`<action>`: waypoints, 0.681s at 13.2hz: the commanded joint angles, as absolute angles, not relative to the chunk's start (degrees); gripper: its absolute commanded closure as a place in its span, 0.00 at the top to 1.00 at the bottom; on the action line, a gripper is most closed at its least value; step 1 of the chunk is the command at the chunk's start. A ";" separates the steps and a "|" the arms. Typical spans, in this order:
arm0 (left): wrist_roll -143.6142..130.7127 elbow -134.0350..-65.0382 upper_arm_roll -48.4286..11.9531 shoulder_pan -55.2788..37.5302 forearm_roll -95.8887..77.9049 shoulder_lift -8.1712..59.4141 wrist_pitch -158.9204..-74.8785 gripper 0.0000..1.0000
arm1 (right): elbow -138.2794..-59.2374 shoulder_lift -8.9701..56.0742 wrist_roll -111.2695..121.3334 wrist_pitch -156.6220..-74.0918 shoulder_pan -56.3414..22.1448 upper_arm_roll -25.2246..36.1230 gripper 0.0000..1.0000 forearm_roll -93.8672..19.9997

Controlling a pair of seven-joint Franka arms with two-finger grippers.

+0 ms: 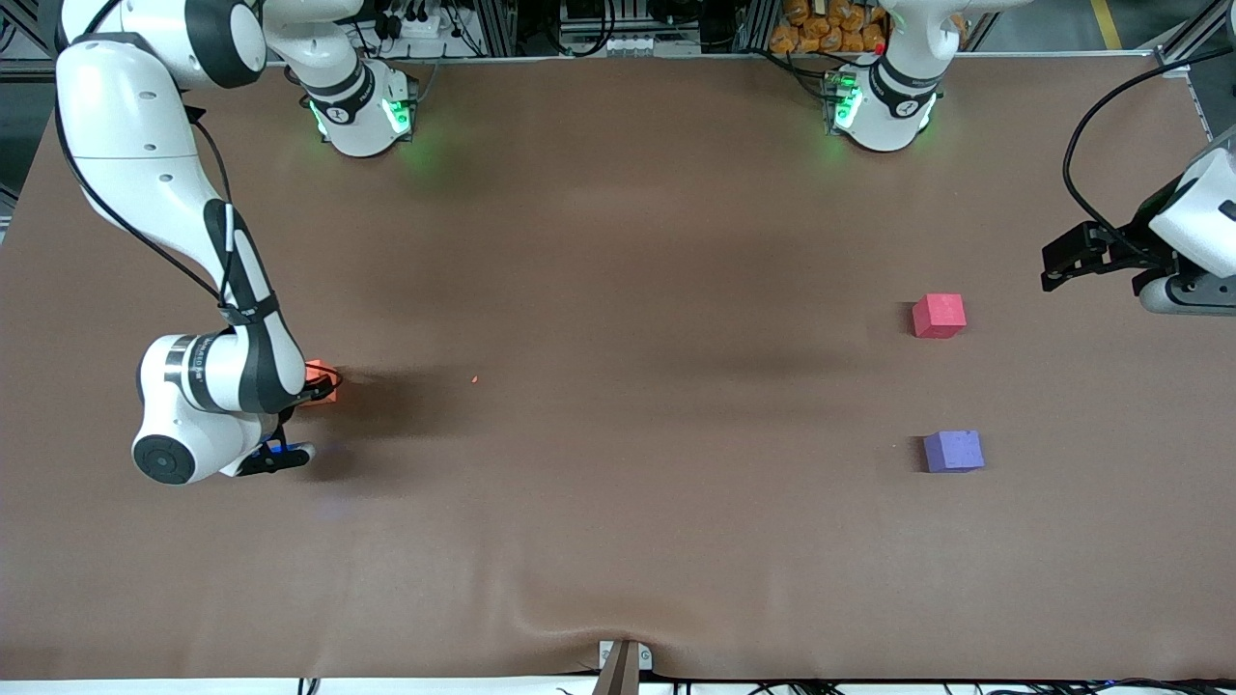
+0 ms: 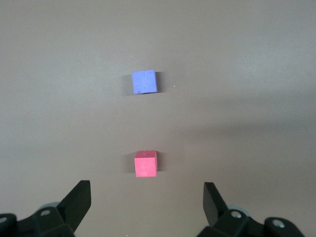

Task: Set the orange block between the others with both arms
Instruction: 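Lift the orange cube with the right gripper and carry it toward the table middle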

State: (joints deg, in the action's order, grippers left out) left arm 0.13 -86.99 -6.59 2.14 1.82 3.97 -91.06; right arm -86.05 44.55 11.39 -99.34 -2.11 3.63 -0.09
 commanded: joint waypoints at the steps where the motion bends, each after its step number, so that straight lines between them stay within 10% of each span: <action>1: 0.18 -86.92 -6.77 2.72 0.53 3.43 -90.70 1.00 | -86.22 44.47 10.03 -99.49 -2.46 3.34 0.64 -0.79; 9: 0.18 -86.92 -6.68 2.72 0.44 3.43 -90.70 1.00 | -85.34 38.33 0.98 -99.49 -13.25 3.16 0.53 -9.01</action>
